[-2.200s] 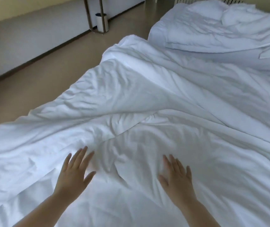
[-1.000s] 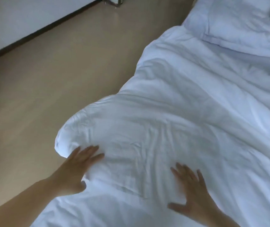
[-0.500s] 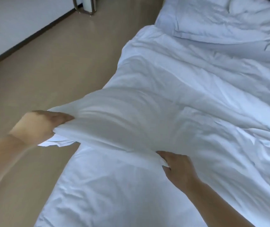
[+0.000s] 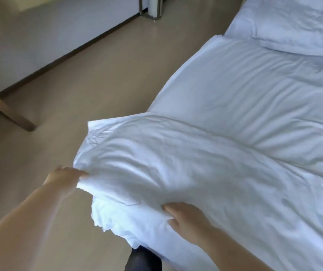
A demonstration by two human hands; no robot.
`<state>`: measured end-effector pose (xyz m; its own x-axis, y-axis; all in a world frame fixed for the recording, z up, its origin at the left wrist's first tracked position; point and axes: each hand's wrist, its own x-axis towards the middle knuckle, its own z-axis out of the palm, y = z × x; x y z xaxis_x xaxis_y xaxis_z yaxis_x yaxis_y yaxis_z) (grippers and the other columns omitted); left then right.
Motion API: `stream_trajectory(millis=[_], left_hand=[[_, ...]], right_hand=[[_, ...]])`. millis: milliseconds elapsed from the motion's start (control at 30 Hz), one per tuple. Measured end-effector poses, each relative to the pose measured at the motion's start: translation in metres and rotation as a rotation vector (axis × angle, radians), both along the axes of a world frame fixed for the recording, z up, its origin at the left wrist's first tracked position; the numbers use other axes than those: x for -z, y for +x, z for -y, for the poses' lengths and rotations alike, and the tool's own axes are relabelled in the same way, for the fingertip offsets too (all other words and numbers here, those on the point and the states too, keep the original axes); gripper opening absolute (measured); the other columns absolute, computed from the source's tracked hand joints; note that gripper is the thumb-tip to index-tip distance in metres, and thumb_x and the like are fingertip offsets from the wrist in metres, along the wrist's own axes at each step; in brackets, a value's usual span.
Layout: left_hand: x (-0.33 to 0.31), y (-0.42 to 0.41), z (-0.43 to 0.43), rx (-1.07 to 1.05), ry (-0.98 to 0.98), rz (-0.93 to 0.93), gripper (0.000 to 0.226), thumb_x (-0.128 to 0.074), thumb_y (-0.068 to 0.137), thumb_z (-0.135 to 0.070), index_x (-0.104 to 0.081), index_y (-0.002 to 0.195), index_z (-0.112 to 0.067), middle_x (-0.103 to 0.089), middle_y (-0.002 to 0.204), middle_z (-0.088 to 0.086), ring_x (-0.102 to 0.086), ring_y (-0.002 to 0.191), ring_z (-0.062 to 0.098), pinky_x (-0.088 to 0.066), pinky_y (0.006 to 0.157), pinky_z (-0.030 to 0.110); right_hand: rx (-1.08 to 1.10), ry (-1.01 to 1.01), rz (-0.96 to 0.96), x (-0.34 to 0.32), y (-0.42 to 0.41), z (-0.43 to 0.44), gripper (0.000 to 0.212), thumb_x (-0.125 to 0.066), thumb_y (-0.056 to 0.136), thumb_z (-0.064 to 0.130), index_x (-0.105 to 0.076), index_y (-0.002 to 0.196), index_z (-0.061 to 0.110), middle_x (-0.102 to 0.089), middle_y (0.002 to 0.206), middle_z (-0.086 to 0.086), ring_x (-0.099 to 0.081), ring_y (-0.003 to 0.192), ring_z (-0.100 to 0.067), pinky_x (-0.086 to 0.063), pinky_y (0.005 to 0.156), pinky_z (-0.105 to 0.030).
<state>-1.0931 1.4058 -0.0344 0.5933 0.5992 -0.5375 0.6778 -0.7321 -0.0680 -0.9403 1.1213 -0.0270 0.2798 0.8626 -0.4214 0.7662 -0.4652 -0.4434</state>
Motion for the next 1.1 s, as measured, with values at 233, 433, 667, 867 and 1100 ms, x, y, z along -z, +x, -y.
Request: stream_trajectory(millis=[233, 433, 667, 867, 1100], left_hand=[[0.009, 0.061, -0.031, -0.036, -0.131, 0.142, 0.045, -0.034, 0.097, -0.020, -0.031, 0.141, -0.032, -0.027, 0.149, -0.010, -0.036, 0.132, 0.016, -0.033, 0.102, 0.024], [0.033, 0.170, -0.072, 0.065, -0.267, 0.481, 0.060, -0.046, 0.095, -0.027, -0.016, 0.146, -0.024, -0.012, 0.155, -0.004, -0.016, 0.142, 0.014, -0.016, 0.113, 0.027], [0.071, 0.247, -0.079, 0.112, -0.438, 0.253, 0.076, -0.060, 0.077, -0.049, -0.025, 0.142, -0.030, -0.045, 0.137, -0.004, -0.035, 0.131, 0.013, -0.013, 0.112, 0.030], [0.027, 0.277, -0.100, 0.211, -0.242, 0.400, 0.025, -0.042, 0.080, -0.061, -0.047, 0.077, -0.037, -0.050, 0.067, -0.009, -0.045, 0.098, 0.025, -0.019, 0.073, 0.023], [-0.067, 0.400, -0.104, 0.269, -0.051, 0.853, 0.049, -0.042, 0.078, -0.058, -0.062, 0.094, -0.016, -0.062, 0.087, 0.005, -0.052, 0.100, 0.023, -0.017, 0.085, 0.027]], right_hand=[[0.309, 0.036, 0.244, -0.010, 0.072, -0.023, 0.052, -0.024, 0.092, 0.049, -0.058, 0.120, 0.023, -0.064, 0.119, 0.004, -0.061, 0.106, -0.007, -0.047, 0.088, -0.020], [0.564, -0.204, 0.413, -0.005, 0.173, -0.053, 0.060, -0.034, 0.098, 0.038, -0.002, 0.147, 0.025, 0.000, 0.157, 0.001, -0.005, 0.144, -0.015, -0.003, 0.116, -0.033], [0.747, -0.454, 0.333, 0.030, 0.218, -0.015, 0.060, -0.041, 0.088, 0.058, -0.029, 0.139, 0.028, -0.039, 0.143, 0.006, -0.029, 0.136, -0.008, -0.002, 0.115, -0.035], [0.788, -0.058, 0.580, 0.026, 0.222, 0.000, 0.033, -0.046, 0.080, 0.046, -0.045, 0.052, 0.028, -0.058, 0.048, -0.003, -0.063, 0.060, -0.033, -0.028, 0.064, -0.030], [1.032, 0.278, 0.700, -0.071, 0.325, -0.015, 0.076, -0.034, 0.060, 0.064, -0.062, 0.072, -0.005, -0.062, 0.060, -0.028, -0.063, 0.066, -0.042, -0.040, 0.063, -0.037]])
